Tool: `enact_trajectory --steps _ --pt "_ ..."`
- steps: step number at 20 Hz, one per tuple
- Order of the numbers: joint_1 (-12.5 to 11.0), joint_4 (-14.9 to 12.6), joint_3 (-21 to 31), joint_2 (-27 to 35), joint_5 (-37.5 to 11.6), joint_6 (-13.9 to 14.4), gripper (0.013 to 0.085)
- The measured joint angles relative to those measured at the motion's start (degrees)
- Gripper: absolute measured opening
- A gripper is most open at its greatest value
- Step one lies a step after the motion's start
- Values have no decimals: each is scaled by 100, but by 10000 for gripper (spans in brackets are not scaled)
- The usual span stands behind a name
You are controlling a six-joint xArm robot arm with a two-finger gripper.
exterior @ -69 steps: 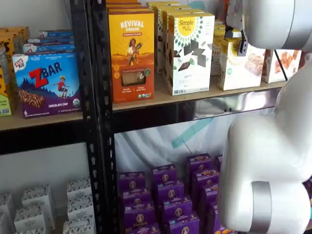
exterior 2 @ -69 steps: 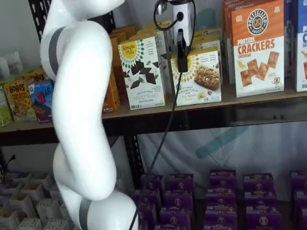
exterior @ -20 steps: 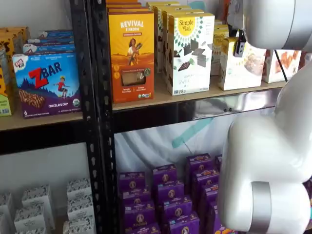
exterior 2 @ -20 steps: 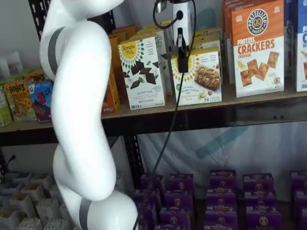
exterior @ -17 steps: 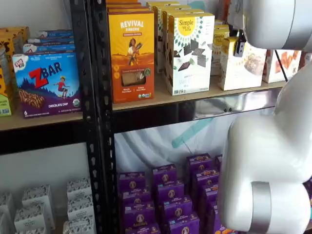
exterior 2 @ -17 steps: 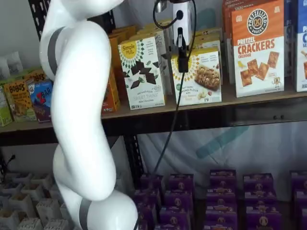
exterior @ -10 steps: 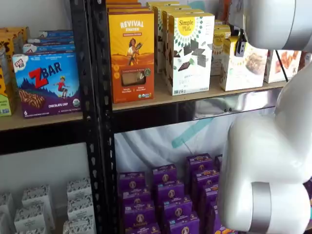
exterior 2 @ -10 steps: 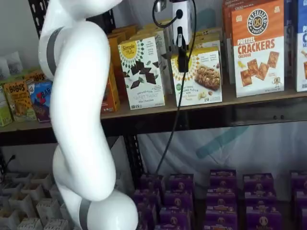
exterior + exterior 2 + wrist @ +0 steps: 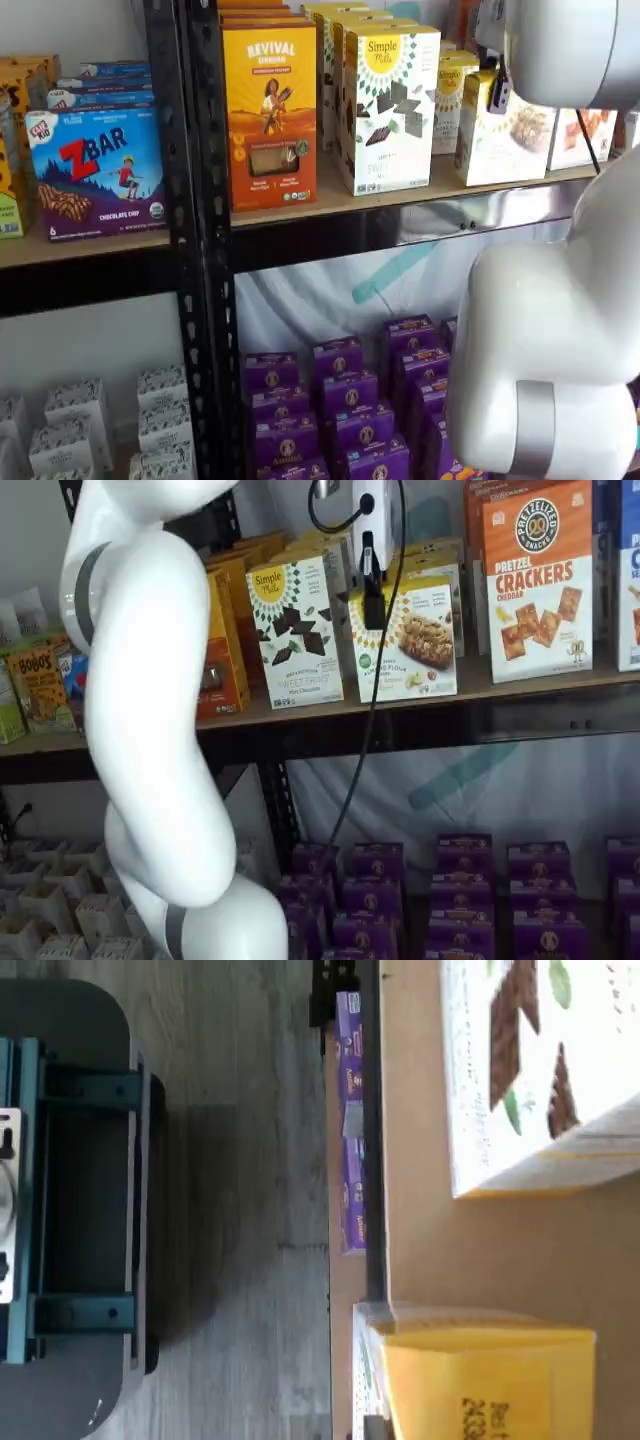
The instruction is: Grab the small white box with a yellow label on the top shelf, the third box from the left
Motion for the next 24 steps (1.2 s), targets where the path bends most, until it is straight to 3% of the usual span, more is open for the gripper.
enact_trajectory --steps 12,24 --pt "-144 186 690 -994 395 -47 290" --pt "-17 15 1374 -1843 713 49 290"
